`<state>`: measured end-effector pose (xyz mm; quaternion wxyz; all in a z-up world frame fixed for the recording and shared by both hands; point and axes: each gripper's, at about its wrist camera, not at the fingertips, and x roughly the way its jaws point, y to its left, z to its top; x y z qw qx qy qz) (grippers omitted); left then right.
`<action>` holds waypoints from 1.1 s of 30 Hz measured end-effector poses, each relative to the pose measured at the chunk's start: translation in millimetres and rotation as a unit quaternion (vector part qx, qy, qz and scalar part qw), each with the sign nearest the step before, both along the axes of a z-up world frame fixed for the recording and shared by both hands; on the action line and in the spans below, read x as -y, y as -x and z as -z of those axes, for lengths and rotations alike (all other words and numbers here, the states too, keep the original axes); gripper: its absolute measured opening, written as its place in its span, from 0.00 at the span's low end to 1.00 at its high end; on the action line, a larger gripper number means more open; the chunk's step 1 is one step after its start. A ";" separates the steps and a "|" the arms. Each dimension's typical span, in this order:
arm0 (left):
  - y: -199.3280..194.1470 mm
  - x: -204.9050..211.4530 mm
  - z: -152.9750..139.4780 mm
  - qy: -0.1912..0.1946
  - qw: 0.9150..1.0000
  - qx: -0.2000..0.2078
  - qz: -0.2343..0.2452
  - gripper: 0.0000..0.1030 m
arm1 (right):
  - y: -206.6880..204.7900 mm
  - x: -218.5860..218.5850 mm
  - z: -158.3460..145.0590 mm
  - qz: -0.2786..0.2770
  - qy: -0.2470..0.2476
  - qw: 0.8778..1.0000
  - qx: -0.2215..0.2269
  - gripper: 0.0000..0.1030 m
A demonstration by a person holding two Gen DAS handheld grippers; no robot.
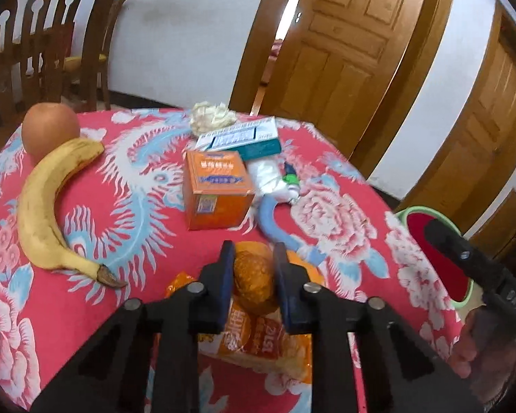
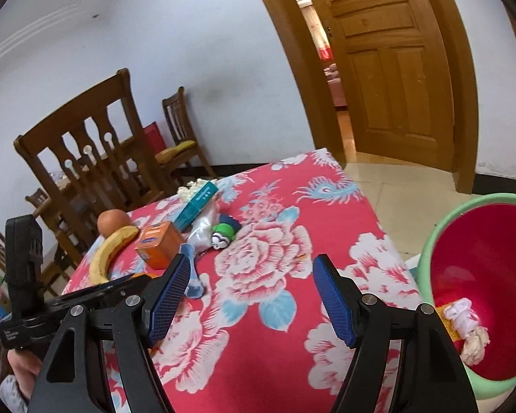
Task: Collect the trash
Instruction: 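Grasp the orange snack wrapper with the left tool, then grasp the blue plastic tube with the right tool while the left tool holds the wrapper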
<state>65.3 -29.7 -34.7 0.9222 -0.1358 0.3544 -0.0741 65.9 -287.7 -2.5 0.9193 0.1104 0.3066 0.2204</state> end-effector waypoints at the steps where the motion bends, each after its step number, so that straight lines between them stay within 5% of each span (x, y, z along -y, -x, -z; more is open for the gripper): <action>1: 1.6 -0.7 -1.3 0.005 1.000 0.006 0.000 0.20 | -0.5 -0.5 0.3 -0.001 0.001 1.000 -0.002 0.73; 14: 16.5 -28.6 -9.8 0.093 0.993 0.073 -0.004 0.18 | -4.9 -43.8 6.3 -0.032 0.048 0.998 -0.037 0.73; 18: 12.4 -28.2 -9.1 0.096 0.993 0.068 0.000 0.18 | -11.8 -88.9 14.0 -0.052 0.111 0.990 -0.070 0.68; 21: 11.9 -28.7 -11.9 0.088 0.993 0.075 -0.006 0.18 | -3.0 -115.4 13.0 -0.082 0.158 0.983 -0.045 0.60; 33: 12.9 -38.6 -12.1 0.104 0.992 0.064 -0.016 0.18 | -27.7 -129.8 20.1 -0.065 0.181 0.977 -0.090 0.60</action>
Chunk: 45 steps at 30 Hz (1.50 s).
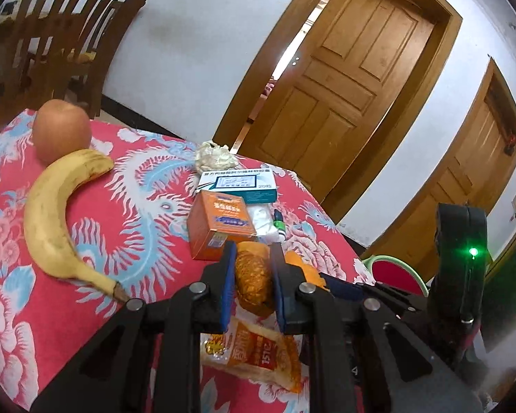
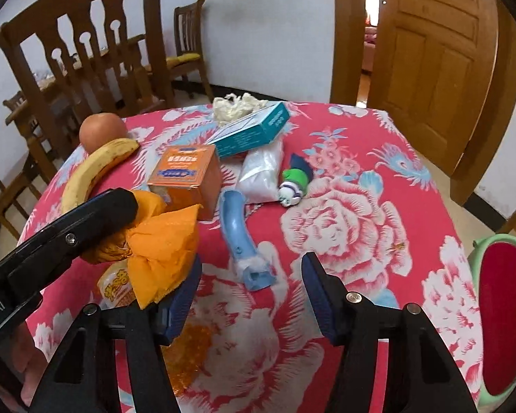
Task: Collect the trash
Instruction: 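Grasp the blue plastic tube with the right tool while the left tool holds the wrapper, then carry the wrapper and blue tube over the red bin with both tools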
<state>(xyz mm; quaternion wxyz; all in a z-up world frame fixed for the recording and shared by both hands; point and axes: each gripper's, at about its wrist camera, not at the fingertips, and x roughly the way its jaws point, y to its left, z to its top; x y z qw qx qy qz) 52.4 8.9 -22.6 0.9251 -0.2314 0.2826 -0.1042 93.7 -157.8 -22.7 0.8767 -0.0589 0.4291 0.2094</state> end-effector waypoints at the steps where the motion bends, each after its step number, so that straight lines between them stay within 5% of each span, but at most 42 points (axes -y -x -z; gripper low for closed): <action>1: 0.2 -0.5 -0.1 -0.001 1.000 -0.001 -0.002 0.18 | 1.4 -2.9 0.3 -0.001 0.000 1.000 -0.001 0.57; 3: 1.0 -2.5 -0.8 0.002 1.000 0.001 -0.007 0.18 | 0.9 -9.2 -0.1 -0.009 -0.001 1.000 -0.008 0.19; 4: 0.8 -4.4 -0.5 0.006 1.000 -0.001 -0.005 0.18 | -1.1 -13.1 0.2 -0.010 0.006 1.000 -0.013 0.15; 7: 5.5 -7.3 -4.3 -0.008 1.000 -0.003 -0.023 0.18 | 1.8 -9.5 -9.8 -0.007 -0.008 1.000 -0.015 0.14; 25: 8.9 58.7 -17.9 -0.062 0.997 -0.023 0.046 0.18 | 39.7 56.7 -50.9 0.049 -0.078 0.996 -0.002 0.13; 40: -8.9 163.9 -28.5 -0.103 0.988 -0.022 0.111 0.18 | 42.8 146.5 -53.5 0.124 -0.056 0.990 0.019 0.14; 45: -14.1 192.3 -28.7 -0.119 0.985 -0.012 0.124 0.18 | 38.3 194.6 -57.3 0.165 -0.118 0.979 0.031 0.14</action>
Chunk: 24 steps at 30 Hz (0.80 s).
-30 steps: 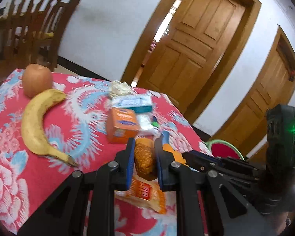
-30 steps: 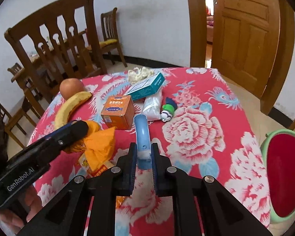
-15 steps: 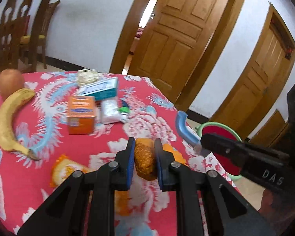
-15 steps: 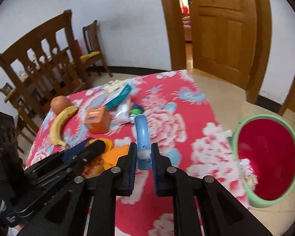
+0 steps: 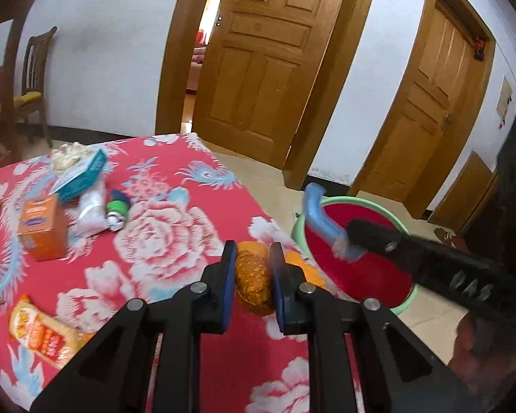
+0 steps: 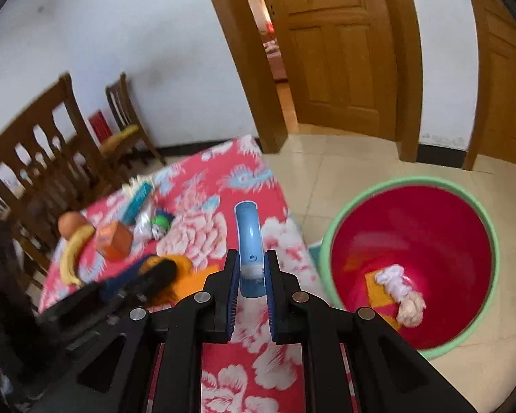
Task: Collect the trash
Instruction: 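Carry the wrapper and blue tube over the red bin with both tools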
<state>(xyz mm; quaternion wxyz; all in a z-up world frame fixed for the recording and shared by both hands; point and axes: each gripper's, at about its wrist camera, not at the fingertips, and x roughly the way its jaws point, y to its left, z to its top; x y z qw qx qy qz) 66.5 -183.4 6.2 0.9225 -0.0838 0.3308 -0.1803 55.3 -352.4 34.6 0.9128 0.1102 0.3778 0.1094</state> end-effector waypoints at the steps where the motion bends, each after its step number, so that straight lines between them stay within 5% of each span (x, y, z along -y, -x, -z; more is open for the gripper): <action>1: -2.5 3.9 0.9 0.000 1.000 0.000 0.001 0.18 | 1.0 7.2 -3.0 0.006 0.000 1.000 0.007 0.14; 9: -17.4 45.7 1.3 -0.006 1.000 0.000 0.022 0.18 | 6.4 68.7 -11.2 0.056 -0.004 0.998 0.034 0.14; 24: -36.7 135.2 13.7 -0.020 0.997 -0.003 0.073 0.18 | 12.2 135.2 22.8 0.115 -0.013 0.993 0.039 0.14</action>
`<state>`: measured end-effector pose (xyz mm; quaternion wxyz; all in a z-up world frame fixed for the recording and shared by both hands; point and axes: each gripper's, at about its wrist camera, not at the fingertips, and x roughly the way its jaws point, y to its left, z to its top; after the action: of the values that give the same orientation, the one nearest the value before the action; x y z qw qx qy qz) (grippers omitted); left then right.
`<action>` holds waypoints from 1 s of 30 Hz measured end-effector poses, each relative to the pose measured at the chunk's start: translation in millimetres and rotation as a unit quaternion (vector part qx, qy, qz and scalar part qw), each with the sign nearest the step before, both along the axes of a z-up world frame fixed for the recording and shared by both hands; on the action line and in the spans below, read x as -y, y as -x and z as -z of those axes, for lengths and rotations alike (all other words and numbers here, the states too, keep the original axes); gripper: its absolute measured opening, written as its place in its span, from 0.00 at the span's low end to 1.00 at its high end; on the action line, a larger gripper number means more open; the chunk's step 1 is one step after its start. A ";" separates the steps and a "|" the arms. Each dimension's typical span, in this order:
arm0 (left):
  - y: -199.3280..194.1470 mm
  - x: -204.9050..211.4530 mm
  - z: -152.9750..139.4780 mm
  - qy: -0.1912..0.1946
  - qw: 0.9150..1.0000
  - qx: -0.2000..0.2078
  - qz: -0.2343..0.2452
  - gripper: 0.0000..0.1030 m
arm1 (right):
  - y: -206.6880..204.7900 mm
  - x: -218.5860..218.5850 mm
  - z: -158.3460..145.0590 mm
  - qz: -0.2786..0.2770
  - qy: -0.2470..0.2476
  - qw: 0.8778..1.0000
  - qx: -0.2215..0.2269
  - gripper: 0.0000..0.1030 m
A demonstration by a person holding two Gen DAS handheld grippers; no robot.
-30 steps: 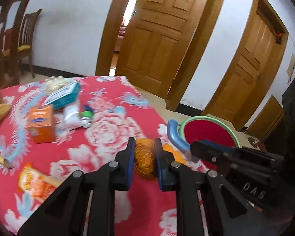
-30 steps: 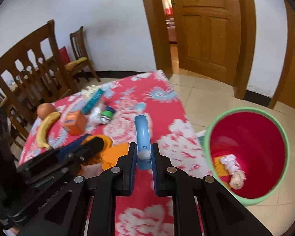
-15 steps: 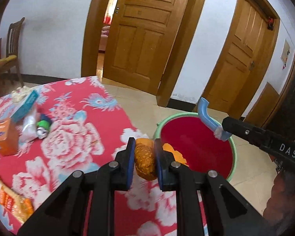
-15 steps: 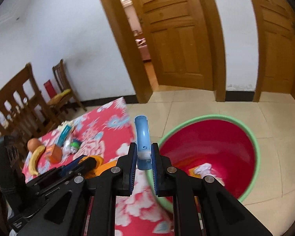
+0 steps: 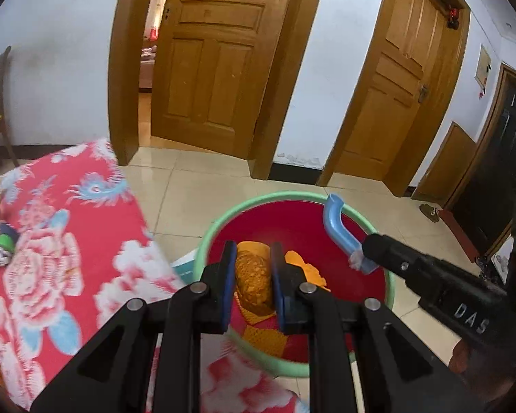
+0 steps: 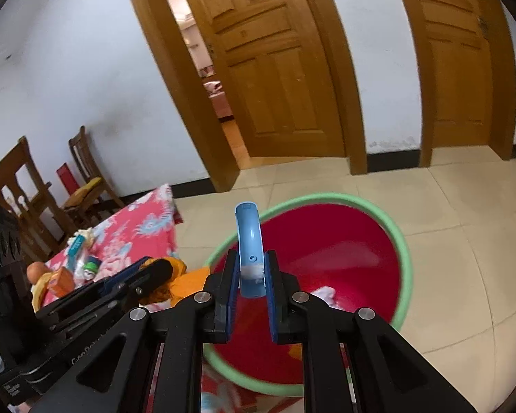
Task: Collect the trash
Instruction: 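Carry the wrapper and blue tube over the red bin with both tools, then open both tools to drop the wrapper and tube into the bin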
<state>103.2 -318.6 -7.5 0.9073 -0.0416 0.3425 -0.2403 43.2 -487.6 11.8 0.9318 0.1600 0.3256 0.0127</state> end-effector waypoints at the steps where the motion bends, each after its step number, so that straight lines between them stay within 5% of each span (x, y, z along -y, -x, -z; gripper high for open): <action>1: -1.9 5.5 2.1 0.000 1.000 -0.003 0.002 0.18 | -0.5 4.8 3.9 0.004 0.001 1.000 -0.003 0.14; 9: -2.0 30.5 8.9 -0.011 1.000 -0.003 0.018 0.20 | -4.8 36.1 30.3 0.040 -0.007 0.998 -0.038 0.14; 11: -1.0 33.7 9.4 -0.015 1.000 -0.001 0.021 0.33 | -5.5 35.9 29.4 0.041 -0.006 0.999 -0.035 0.14; 13: 0.6 35.8 9.3 -0.010 1.000 -0.001 0.026 0.62 | -4.9 35.3 28.8 0.040 -0.010 0.999 -0.033 0.14; 17: 3.4 32.9 5.7 -0.015 1.000 0.008 0.020 0.71 | -6.2 33.8 32.3 0.039 -0.011 0.998 -0.040 0.14; 20: -0.2 26.3 4.6 -0.011 1.000 0.001 0.011 0.89 | -6.3 36.2 34.3 0.039 -0.013 0.998 -0.045 0.14; 30: 0.0 15.8 0.4 -0.024 1.000 0.002 -0.002 0.92 | -12.2 38.6 39.1 0.037 -0.015 0.998 -0.058 0.17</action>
<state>103.2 -334.4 -7.9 0.9092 -0.0201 0.3461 -0.2308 55.3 -526.2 -27.3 0.9089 0.1857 0.3724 -0.0259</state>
